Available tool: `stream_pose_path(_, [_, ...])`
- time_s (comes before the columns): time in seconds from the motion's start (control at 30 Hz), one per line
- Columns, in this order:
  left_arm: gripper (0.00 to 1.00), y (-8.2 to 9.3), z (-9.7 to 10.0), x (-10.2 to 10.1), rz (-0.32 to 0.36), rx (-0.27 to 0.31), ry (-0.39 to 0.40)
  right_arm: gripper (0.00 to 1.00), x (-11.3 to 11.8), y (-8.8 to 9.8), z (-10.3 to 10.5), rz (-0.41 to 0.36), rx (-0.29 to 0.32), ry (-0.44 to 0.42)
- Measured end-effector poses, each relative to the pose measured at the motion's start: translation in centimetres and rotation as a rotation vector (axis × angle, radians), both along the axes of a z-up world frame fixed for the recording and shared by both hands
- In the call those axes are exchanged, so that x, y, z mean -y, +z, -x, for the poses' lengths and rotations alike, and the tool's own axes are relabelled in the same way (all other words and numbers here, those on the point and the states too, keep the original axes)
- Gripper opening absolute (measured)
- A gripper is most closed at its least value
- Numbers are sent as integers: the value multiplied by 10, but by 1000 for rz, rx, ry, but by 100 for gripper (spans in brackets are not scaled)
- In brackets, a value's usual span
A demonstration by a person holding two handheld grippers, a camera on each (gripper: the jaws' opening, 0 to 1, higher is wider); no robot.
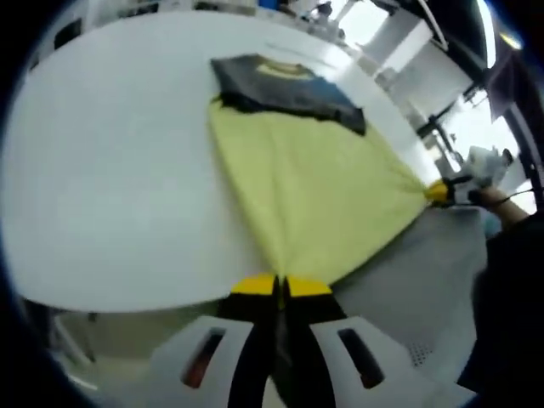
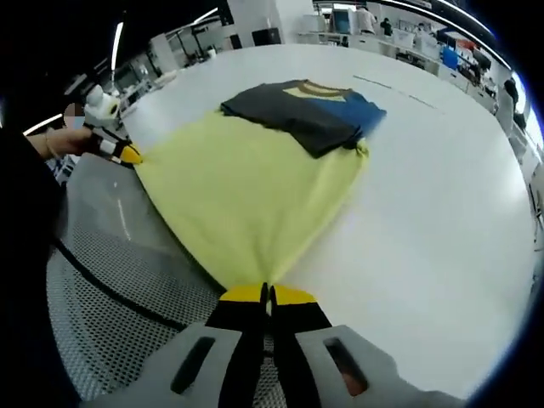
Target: Fold the garment on the visible template until the final outline fits inside the template.
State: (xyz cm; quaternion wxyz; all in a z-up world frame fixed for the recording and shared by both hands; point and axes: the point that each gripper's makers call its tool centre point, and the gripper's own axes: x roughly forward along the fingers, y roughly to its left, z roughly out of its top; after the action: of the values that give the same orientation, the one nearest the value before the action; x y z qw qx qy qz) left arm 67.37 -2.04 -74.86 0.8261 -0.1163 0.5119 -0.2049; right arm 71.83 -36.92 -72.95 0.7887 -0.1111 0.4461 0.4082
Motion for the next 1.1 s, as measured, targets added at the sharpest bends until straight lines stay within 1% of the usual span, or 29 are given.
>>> stream_pose_path(0.03, [0, 0, 1, 0, 4, 2, 4, 2, 0, 2, 1, -5, 2, -3])
stream_pose_path(0.1, [0, 6, 4, 0, 15, 7, 20, 2, 2, 7, 2, -14, 8, -9])
stream_pose_path(0.17, [0, 10, 5, -5, 12, 15, 51, 2, 5, 12, 2, -30, 9, -25])
stream_pose_path(0.23, [0, 16, 7, -7, 30, 22, 81, 2, 8, 17, 2, -51, 6, -41])
stream_pose_path(0.27, [0, 22, 7, -6, 57, 30, 110, 2, 9, 21, 2, -66, 6, -49])
stream_pose_path(0.3, [0, 27, 7, -5, 70, 32, 121, 2, 9, 24, 2, -75, 6, -53])
stream_pose_path(0.43, [0, 40, 13, -8, 73, 35, 148, 2, 5, 39, 8, -133, -8, -58])
stream_pose_path(0.5, [0, 45, 15, -8, 70, 38, 149, 2, 3, 45, 11, -137, -10, -50])
stream_pose_path(0.67, [0, 58, 18, -6, 88, 49, 165, 2, 5, 55, 18, -136, -2, -32])
stream_pose_path(0.83, [0, 67, 20, -2, 88, 53, 158, 2, 7, 61, 24, -136, -6, -26])
stream_pose_path(0.93, [0, 71, 25, -3, 91, 54, 157, 2, 9, 65, 31, -131, -10, -16])
stream_pose_path(1.1, [0, 87, 33, 0, 129, 55, 182, 2, 11, 75, 40, -136, -15, -12])
